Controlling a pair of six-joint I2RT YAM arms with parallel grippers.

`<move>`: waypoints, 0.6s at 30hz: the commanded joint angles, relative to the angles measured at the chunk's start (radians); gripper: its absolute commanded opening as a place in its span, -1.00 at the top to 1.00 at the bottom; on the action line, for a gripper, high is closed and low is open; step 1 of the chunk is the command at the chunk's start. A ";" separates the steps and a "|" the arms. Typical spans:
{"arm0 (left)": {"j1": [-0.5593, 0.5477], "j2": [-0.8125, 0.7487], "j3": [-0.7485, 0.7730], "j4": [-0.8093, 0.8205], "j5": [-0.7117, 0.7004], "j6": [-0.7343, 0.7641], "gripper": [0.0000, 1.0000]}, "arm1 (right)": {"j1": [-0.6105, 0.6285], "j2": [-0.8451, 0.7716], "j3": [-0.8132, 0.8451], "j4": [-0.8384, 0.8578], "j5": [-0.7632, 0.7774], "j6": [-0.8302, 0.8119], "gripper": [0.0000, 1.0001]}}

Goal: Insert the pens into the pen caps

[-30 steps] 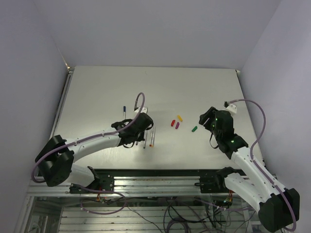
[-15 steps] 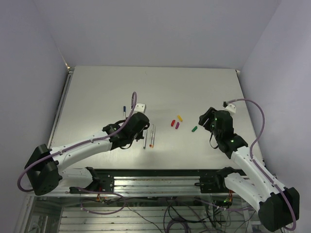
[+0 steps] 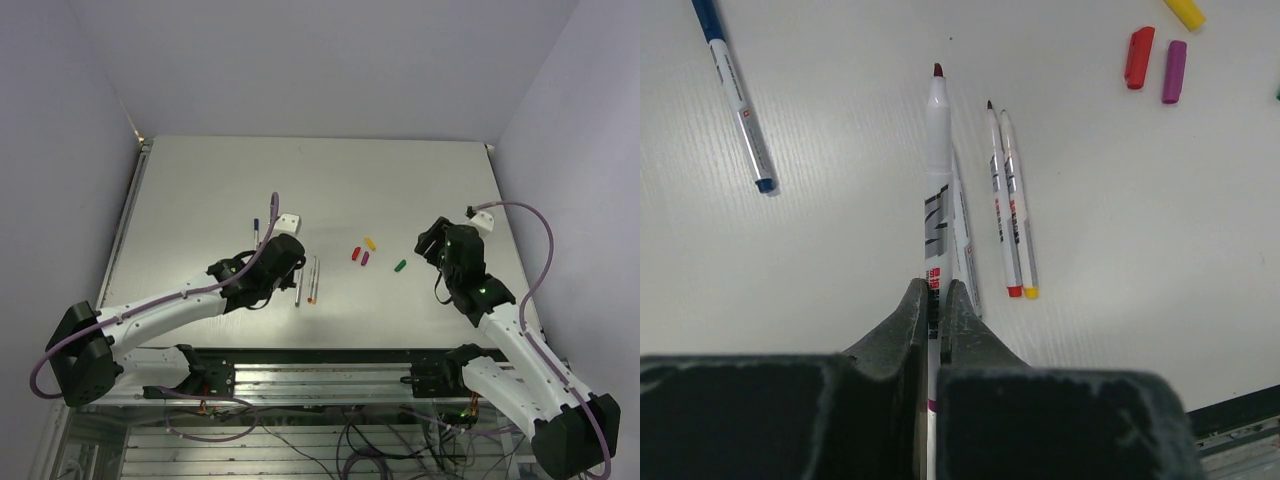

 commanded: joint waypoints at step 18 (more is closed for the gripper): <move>-0.016 0.015 -0.014 0.123 0.062 0.065 0.86 | 0.121 0.163 0.007 0.044 0.117 0.115 -0.11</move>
